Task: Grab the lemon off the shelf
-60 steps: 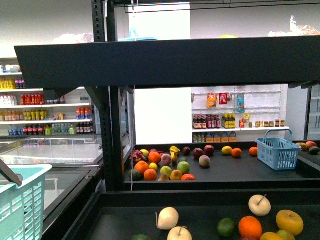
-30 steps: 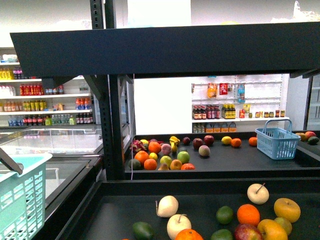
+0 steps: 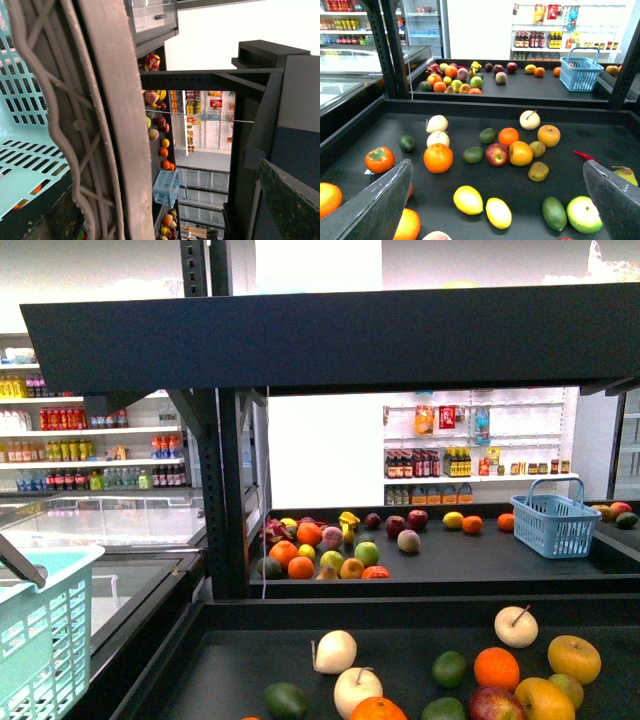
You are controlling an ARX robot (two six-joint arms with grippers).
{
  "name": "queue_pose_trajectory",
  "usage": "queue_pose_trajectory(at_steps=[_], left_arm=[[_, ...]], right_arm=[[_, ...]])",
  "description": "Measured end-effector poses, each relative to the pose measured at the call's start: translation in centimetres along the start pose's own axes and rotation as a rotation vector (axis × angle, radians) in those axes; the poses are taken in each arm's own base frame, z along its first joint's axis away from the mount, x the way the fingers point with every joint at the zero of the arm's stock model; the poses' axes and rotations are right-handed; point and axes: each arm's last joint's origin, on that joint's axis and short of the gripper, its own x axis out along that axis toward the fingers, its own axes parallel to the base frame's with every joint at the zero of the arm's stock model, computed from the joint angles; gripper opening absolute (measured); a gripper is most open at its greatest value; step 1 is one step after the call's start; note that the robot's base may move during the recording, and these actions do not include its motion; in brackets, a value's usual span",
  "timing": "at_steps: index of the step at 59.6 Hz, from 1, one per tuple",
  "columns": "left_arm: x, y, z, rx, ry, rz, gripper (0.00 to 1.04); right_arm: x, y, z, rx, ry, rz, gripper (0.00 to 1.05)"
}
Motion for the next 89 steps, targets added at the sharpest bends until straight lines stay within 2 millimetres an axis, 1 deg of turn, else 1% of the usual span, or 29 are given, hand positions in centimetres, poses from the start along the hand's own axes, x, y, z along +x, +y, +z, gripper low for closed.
queue_pose_trajectory(at_steps=[7,19,23,25,26,29,36,38,41,45,48,51,61,74,80,84,89], left_arm=[[0.7,0.3,0.1,-0.010,-0.002,-0.012,0.97],[1.5,0.1,0.3,-0.012,-0.023,-0.030,0.97],[1.6,0.2,0.4,-0.013,-0.029,-0.020,0.86],[1.6,0.2,0.4,-0.009,-0.030,-0.017,0.79],[1.6,0.2,0.4,-0.009,-0.030,-0.018,0.78],[1.6,0.3,0.4,-0.003,-0.034,-0.016,0.67],[1.7,0.5,0.6,0.008,-0.044,-0.003,0.48],[1.7,0.6,0.6,0.016,-0.048,-0.001,0.41],[1.7,0.6,0.6,0.027,-0.048,0.005,0.34],[1.7,0.9,0.4,0.052,-0.050,0.016,0.22],[1.6,1.1,0.2,0.048,-0.035,0.029,0.16],[1.5,1.2,-0.1,0.097,-0.021,0.032,0.14],[0.3,0.0,-1.3,0.217,0.016,-0.003,0.13],[-2.6,-3.0,-3.7,0.383,0.125,-0.114,0.12],[-3.5,-4.1,-5.3,0.441,0.198,-0.171,0.12],[-4.0,-4.8,-7.0,0.488,0.270,-0.205,0.12],[-4.3,-5.1,-8.9,0.527,0.354,-0.229,0.12]], right_arm=[[0.0,0.0,0.0,0.000,0.000,0.000,1.02],[0.0,0.0,0.0,0.000,0.000,0.000,1.02],[0.0,0.0,0.0,0.000,0.000,0.000,1.02],[0.0,0.0,0.0,0.000,0.000,0.000,1.02],[0.0,0.0,0.0,0.000,0.000,0.000,1.02],[0.0,0.0,0.0,0.000,0.000,0.000,1.02],[0.0,0.0,0.0,0.000,0.000,0.000,1.02],[0.0,0.0,0.0,0.000,0.000,0.000,1.02],[0.0,0.0,0.0,0.000,0.000,0.000,1.02],[0.0,0.0,0.0,0.000,0.000,0.000,1.02],[0.0,0.0,0.0,0.000,0.000,0.000,1.02],[0.0,0.0,0.0,0.000,0.000,0.000,1.02],[0.0,0.0,0.0,0.000,0.000,0.000,1.02],[0.0,0.0,0.0,0.000,0.000,0.000,1.02],[0.0,0.0,0.0,0.000,0.000,0.000,1.02],[0.0,0.0,0.0,0.000,0.000,0.000,1.02],[0.0,0.0,0.0,0.000,0.000,0.000,1.02]])
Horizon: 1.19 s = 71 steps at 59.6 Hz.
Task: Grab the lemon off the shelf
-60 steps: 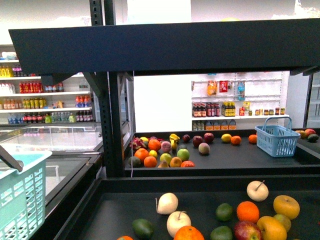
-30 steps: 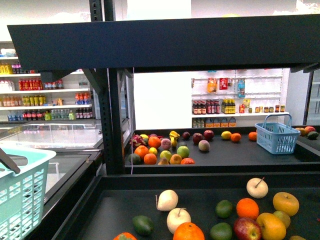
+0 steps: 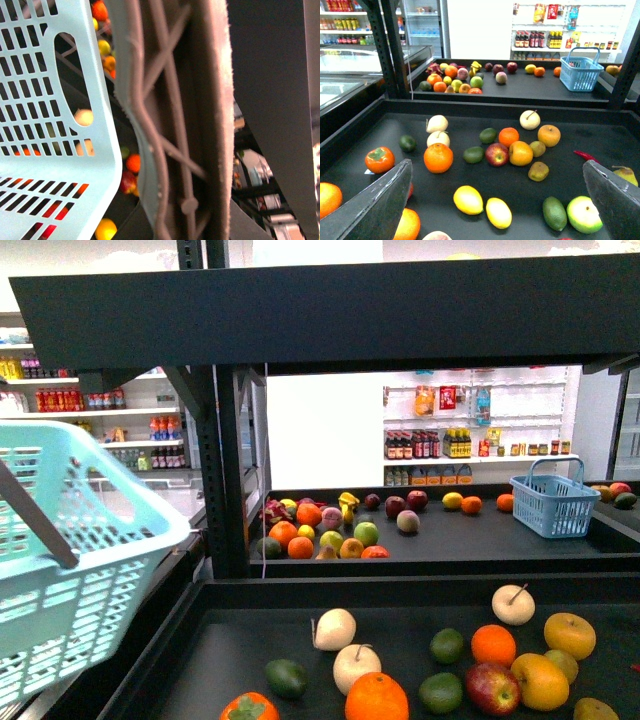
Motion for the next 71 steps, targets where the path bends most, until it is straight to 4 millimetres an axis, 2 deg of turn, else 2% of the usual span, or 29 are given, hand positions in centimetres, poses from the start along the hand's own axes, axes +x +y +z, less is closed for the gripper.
queue_pose_trajectory(at_steps=[18,29,43,55,71], left_arm=[[2.9,-2.8,-5.9,0.068,0.249,-0.113,0.11],[4.6,-5.5,-9.7,0.151,0.381,-0.231,0.11],[6.9,-6.2,-13.6,0.192,0.510,-0.290,0.11],[8.9,-6.8,-15.4,0.209,0.551,-0.320,0.11],[10.0,-7.7,-16.9,0.225,0.578,-0.345,0.11]], right_arm=[[0.0,0.0,0.0,0.000,0.000,0.000,1.02],[0.0,0.0,0.0,0.000,0.000,0.000,1.02],[0.0,0.0,0.0,0.000,0.000,0.000,1.02],[0.0,0.0,0.0,0.000,0.000,0.000,1.02],[0.0,0.0,0.0,0.000,0.000,0.000,1.02]])
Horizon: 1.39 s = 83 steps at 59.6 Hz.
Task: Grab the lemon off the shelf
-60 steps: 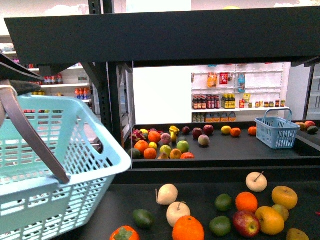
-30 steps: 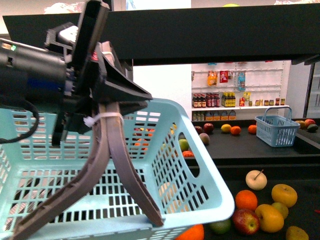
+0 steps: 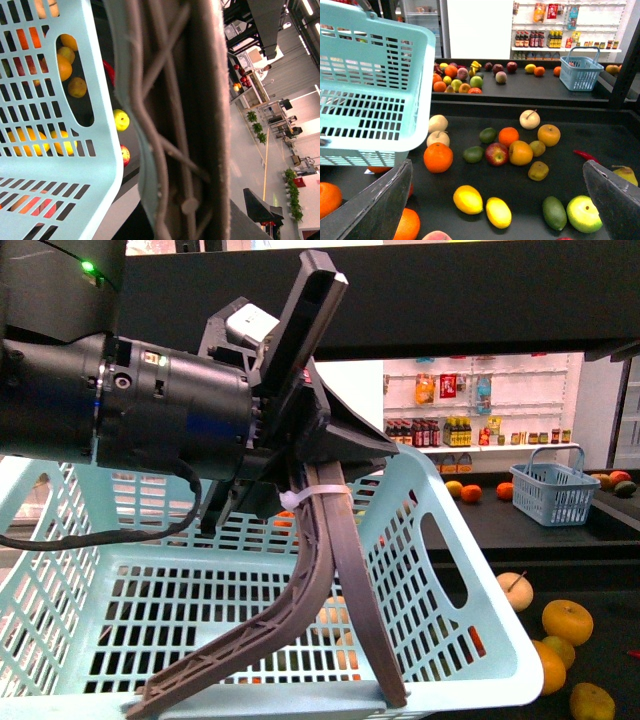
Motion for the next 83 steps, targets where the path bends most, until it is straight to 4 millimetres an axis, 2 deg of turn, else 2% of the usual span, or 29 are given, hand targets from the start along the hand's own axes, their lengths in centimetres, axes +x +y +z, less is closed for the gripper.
queue_pose_trajectory(at_steps=[4,9,15,22,27,33,40,46,54,68,83], left_arm=[[0.4,0.2,0.0,-0.005,0.002,0.017,0.11],[0.6,0.6,-0.1,-0.009,0.004,0.030,0.11],[0.5,0.7,-0.1,-0.007,-0.005,0.045,0.11],[0.5,0.7,0.0,-0.001,-0.006,0.044,0.11],[0.5,0.7,0.0,0.000,-0.006,0.044,0.11],[0.5,0.7,0.0,0.000,-0.005,0.042,0.11],[0.5,0.7,0.0,0.000,-0.004,0.040,0.11],[0.6,0.7,0.0,0.002,-0.005,0.042,0.11],[0.6,0.7,0.0,0.005,-0.005,0.042,0.11],[0.6,0.7,0.0,0.004,-0.005,0.042,0.11],[0.6,0.7,0.0,0.004,-0.005,0.042,0.11]], right_arm=[[0.0,0.0,0.0,0.000,0.000,0.000,1.02],[0.4,-0.1,-0.3,-0.101,0.083,-0.234,1.02],[1.4,-0.8,-0.7,-0.143,0.251,-0.325,1.02],[3.6,-2.5,-0.1,-0.125,0.350,-0.277,1.02],[6.0,-4.4,0.5,-0.117,0.378,-0.231,1.02],[9.4,-6.7,0.1,-0.139,0.416,-0.183,1.02],[14.2,-8.6,-2.5,-0.162,0.499,-0.067,1.02],[18.1,-9.5,-6.6,-0.178,0.609,0.093,1.02],[21.1,-9.9,-10.1,-0.230,0.684,0.197,1.02],[25.3,-10.0,-14.4,-0.337,0.674,0.357,1.02],[27.6,-9.6,-18.3,-0.424,0.684,0.452,1.02]])
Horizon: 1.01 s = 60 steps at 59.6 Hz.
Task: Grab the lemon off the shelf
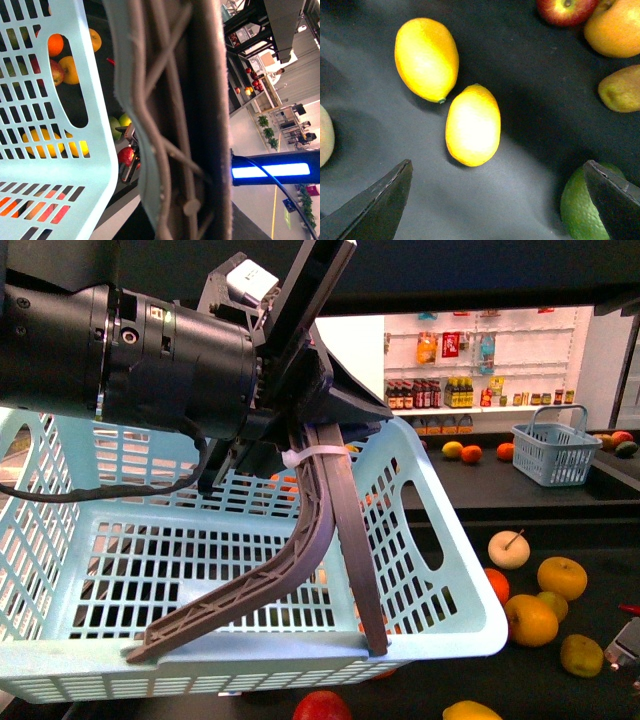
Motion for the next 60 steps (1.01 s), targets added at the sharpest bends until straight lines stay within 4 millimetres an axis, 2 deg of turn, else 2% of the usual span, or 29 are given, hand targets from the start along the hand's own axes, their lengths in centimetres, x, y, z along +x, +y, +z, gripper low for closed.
queue_pose_trajectory(at_steps=[25,60], left_arm=[[0.0,0.0,0.0,0.000,0.000,0.000,0.10],[0.0,0.0,0.0,0.000,0.000,0.000,0.10]], right_arm=[[5.0,0.0,-0.5,-0.020,0.017,0.048,1.02],[9.0,0.5,-2.0,-0.023,0.026,0.080,1.02]])
